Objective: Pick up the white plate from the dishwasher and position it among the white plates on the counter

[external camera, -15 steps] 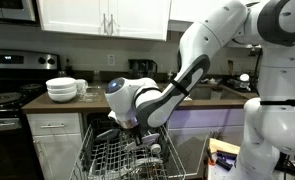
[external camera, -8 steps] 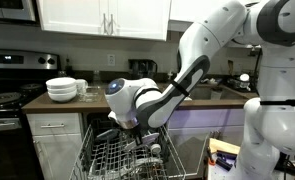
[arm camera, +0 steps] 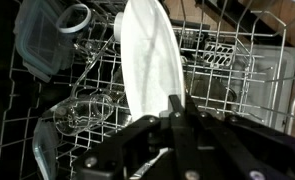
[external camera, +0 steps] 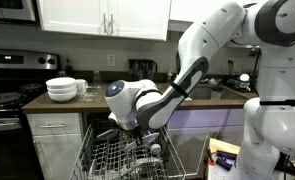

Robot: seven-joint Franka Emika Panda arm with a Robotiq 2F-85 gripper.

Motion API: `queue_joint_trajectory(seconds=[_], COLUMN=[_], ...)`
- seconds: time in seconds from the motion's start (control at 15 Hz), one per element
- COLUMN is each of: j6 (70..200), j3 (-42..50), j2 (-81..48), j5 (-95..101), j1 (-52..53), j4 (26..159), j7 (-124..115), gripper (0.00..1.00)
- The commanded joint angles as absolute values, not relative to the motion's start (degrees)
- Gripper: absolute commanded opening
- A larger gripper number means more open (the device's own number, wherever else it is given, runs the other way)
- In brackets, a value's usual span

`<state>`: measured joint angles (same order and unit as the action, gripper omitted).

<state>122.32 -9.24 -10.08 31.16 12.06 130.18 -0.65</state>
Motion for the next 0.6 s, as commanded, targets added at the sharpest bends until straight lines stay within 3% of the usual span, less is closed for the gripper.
queue_joint_trajectory(seconds=[0.0, 0.53], j6=[120.73, 111.67], j3=[-8.97, -9.45], j2=[-10.12, -10.51], j5=[33.15, 45.86], j1=[12.77, 15.9], j4=[129.78, 129.11], j7=[-3.35, -20.43], gripper=[0.03, 0.03])
